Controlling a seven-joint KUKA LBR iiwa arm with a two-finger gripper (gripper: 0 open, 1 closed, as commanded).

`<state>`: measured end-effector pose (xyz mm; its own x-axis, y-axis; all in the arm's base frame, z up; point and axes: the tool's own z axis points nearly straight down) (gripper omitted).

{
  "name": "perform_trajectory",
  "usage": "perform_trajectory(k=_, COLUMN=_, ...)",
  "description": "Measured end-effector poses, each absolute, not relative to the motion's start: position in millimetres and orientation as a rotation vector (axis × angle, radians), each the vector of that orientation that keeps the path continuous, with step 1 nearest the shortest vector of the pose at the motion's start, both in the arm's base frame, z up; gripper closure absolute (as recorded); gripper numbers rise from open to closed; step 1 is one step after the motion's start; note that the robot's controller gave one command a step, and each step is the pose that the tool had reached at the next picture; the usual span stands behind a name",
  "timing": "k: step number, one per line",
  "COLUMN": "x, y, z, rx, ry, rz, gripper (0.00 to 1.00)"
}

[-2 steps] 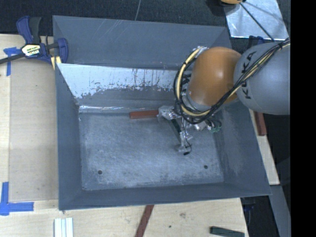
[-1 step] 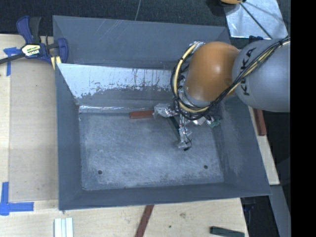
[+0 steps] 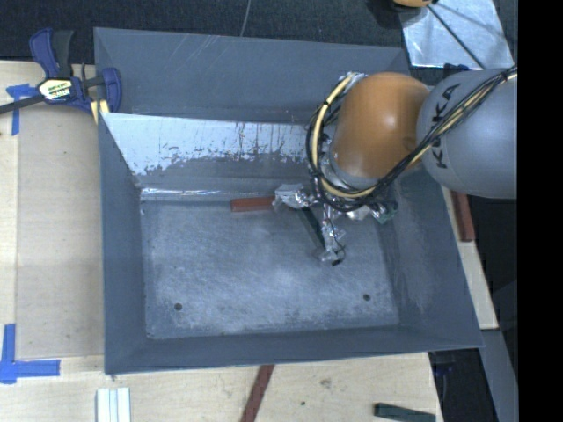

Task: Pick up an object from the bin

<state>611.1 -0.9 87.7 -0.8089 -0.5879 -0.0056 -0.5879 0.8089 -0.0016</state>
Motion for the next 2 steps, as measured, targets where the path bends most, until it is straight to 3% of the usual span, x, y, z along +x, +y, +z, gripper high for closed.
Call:
perform_trajectory(k=1, x=609.2, y=-18.7, z=80.9, rx=-1.246, ry=2.88, rz=-0.003, gripper=0.0)
perform_trajectory(k=2, x=613.4, y=-50.1, z=88.9, rx=-1.198, ry=2.899, rz=0.0, gripper=1.0)
